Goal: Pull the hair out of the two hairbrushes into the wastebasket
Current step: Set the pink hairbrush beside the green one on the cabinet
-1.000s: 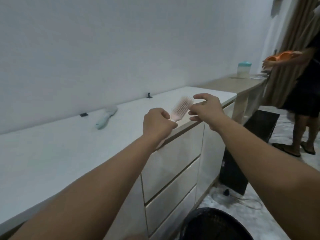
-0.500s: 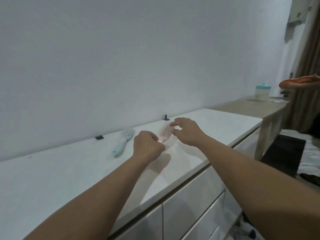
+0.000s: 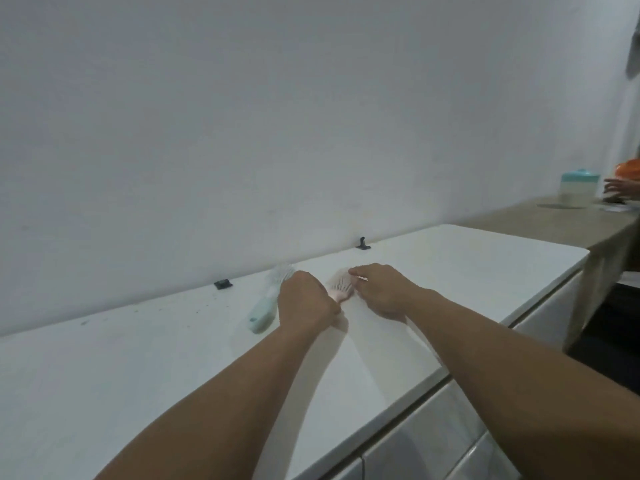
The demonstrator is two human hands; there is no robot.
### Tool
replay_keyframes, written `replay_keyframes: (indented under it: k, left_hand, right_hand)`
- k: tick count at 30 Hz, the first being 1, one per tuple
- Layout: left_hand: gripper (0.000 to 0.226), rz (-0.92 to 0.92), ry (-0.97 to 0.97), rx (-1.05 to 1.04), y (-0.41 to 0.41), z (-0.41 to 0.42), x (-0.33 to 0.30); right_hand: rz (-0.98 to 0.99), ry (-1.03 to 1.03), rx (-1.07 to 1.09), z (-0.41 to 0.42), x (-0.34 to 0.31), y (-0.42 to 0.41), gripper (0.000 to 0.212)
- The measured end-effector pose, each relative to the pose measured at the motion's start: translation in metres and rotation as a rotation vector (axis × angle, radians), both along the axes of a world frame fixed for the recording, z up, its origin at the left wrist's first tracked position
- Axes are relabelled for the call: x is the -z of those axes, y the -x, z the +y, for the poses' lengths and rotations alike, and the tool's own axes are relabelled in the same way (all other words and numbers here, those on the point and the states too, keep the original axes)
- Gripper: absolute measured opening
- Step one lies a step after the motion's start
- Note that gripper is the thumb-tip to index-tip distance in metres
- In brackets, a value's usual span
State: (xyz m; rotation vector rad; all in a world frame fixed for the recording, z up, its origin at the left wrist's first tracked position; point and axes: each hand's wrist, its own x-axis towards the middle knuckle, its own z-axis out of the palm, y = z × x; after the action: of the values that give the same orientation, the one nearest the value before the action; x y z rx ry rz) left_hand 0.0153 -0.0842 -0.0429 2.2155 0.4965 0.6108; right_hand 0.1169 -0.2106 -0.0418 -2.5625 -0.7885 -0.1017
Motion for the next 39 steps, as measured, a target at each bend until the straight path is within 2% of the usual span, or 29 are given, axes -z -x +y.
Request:
replay_keyframes:
  k: [4, 8, 13, 17, 20, 23, 26, 31, 39]
  left_hand:
    - [0.01, -0.011, 0.07, 0.053, -0.007, 0.004, 0.006]
    - [0.026, -0.049, 0.128, 0.136, -0.008, 0.005, 0.015]
    - [0.02, -0.026, -0.017, 0.151, -0.011, 0.005, 0.02]
    - [0.036, -0.027, -0.066, 0.147, -0.008, 0.002, 0.019]
    - [0.037, 0.015, -0.079, 0.144, -0.004, -0.001, 0.019]
    - [0.027, 0.056, -0.091, 0.149, 0.004, -0.005, 0.015]
    - [0.057, 0.096, -0.116, 0.153, 0.016, -0.007, 0.011]
    - [0.074, 0.138, -0.168, 0.168, 0.04, -0.011, 0.01]
    - [0.054, 0.251, -0.368, 0.16, 0.08, -0.022, 0.011]
  right_hand:
    - [-0.004, 0.075, 0.021, 0.006, 0.004, -0.01, 0.046]
    - [-0.014, 0.108, 0.058, 0.011, 0.008, -0.015, 0.05]
    - [-0.044, 0.163, 0.051, 0.015, 0.01, -0.018, 0.049]
    - [-0.058, 0.2, 0.047, 0.016, 0.011, -0.019, 0.051]
    - [-0.046, 0.163, 0.057, 0.016, 0.012, -0.017, 0.057]
    - [-0.006, 0.101, 0.083, 0.014, 0.012, -0.012, 0.062]
    - [0.011, 0.072, 0.103, 0.007, 0.013, -0.005, 0.055]
    - [0.026, 0.078, 0.117, -0.005, 0.012, 0.015, 0.056]
    - [-0.035, 0.188, 0.105, -0.029, 0.014, 0.055, 0.048]
